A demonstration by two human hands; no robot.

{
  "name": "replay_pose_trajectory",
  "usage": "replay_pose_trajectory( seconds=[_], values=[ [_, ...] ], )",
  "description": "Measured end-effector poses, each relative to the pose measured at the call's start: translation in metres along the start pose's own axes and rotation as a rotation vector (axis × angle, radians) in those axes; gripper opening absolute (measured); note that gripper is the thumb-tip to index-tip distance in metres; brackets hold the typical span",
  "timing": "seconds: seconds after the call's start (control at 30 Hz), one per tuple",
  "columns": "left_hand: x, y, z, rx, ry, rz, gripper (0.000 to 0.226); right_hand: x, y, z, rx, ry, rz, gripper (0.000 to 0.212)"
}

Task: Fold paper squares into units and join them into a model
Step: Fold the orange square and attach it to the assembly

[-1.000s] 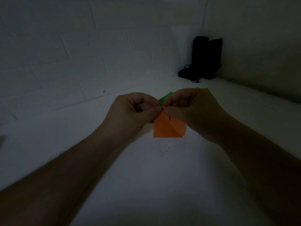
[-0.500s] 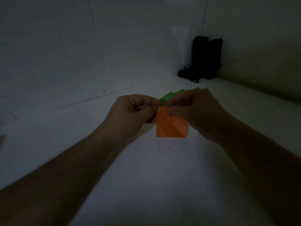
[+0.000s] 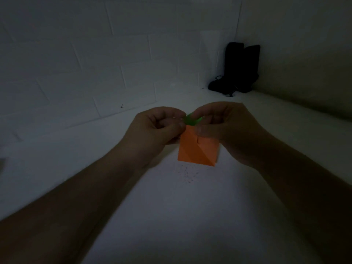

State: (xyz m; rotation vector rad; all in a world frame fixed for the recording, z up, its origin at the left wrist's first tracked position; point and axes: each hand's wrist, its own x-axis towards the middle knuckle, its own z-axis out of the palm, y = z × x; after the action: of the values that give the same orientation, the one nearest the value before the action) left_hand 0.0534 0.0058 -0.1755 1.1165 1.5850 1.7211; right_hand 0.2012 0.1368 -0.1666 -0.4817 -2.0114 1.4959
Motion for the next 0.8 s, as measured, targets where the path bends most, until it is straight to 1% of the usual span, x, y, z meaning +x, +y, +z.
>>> replay_pose_trajectory(
  seconds=[0.13,0.23,0.37,0.53,0.7,0.8],
  values=[
    [-0.0005,0.0023,-0.0006,-0.054,-0.018,-0.024,0.021,-0.0006,-0.0014,0.0026,-0.065,-0.002,0.016,0.028],
    [-0.0003,0.0016,-0.0005,-0.018,-0.030,-0.025,0.026,-0.0020,-0.0006,0.0062,-0.093,-0.037,0.032,0.028],
    [0.0004,0.0018,0.0000,-0.004,-0.039,-0.055,0.030,-0.0031,-0.0014,0.0077,-0.168,-0.033,0.036,0.026],
    [0.0004,0.0038,-0.0010,-0.042,-0.078,-0.159,0.038,-0.0051,-0.0043,0.0083,-0.213,-0.070,0.077,0.032],
    [-0.0008,0.0053,0.0000,-0.065,-0.069,-0.182,0.043,-0.0058,-0.0084,0.0075,-0.274,-0.074,0.087,0.038],
    [-0.0009,0.0044,0.0012,0.018,-0.077,-0.169,0.048,-0.0065,-0.0099,0.0084,-0.270,-0.070,0.099,0.040]
  ],
)
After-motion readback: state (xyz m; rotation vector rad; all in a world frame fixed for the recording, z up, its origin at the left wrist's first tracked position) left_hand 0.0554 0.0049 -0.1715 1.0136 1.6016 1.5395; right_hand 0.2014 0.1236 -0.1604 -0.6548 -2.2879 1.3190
